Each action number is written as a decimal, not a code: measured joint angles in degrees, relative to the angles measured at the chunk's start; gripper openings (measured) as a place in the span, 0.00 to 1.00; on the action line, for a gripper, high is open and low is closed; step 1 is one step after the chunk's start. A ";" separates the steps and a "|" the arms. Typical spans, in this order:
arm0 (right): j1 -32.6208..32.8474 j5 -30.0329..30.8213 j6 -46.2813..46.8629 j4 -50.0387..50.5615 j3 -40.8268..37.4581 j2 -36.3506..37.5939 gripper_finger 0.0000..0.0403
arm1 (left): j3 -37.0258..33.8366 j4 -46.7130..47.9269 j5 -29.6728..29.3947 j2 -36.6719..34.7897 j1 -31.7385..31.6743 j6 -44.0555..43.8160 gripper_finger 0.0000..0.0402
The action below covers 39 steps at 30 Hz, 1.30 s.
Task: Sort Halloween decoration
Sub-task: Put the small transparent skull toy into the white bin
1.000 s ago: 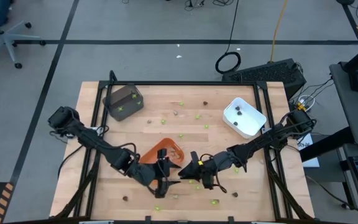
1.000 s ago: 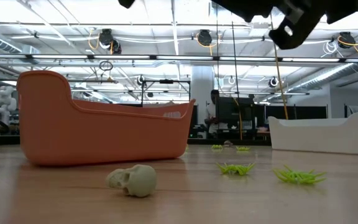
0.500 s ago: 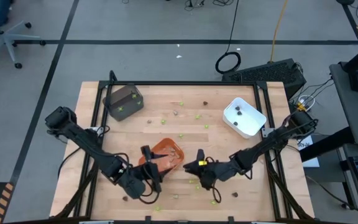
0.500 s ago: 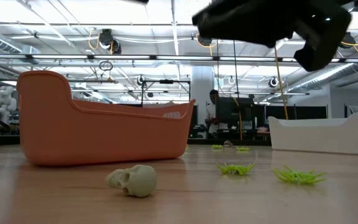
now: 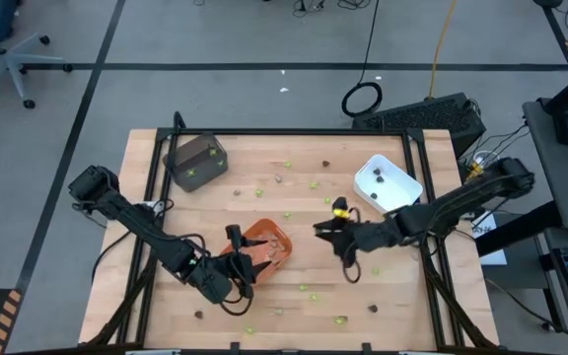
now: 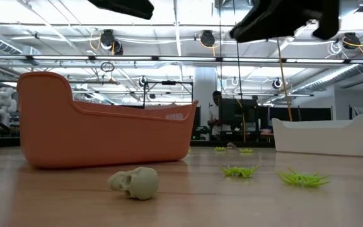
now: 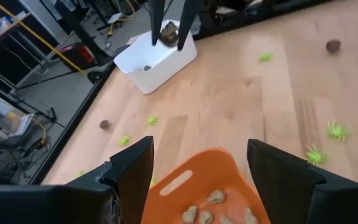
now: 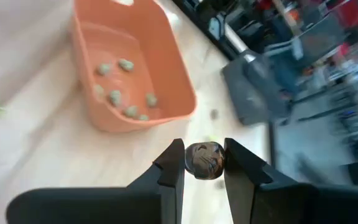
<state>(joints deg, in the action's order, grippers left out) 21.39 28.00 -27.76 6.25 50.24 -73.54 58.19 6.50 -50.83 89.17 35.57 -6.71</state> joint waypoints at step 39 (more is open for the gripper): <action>-4.55 -11.67 -37.72 1.72 -7.52 9.16 0.15 | 0.00 -1.53 4.22 0.06 -0.46 -1.85 0.63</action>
<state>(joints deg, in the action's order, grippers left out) 16.84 16.34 -65.47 7.97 42.72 -64.38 58.19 4.97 -46.61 89.23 35.11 -8.56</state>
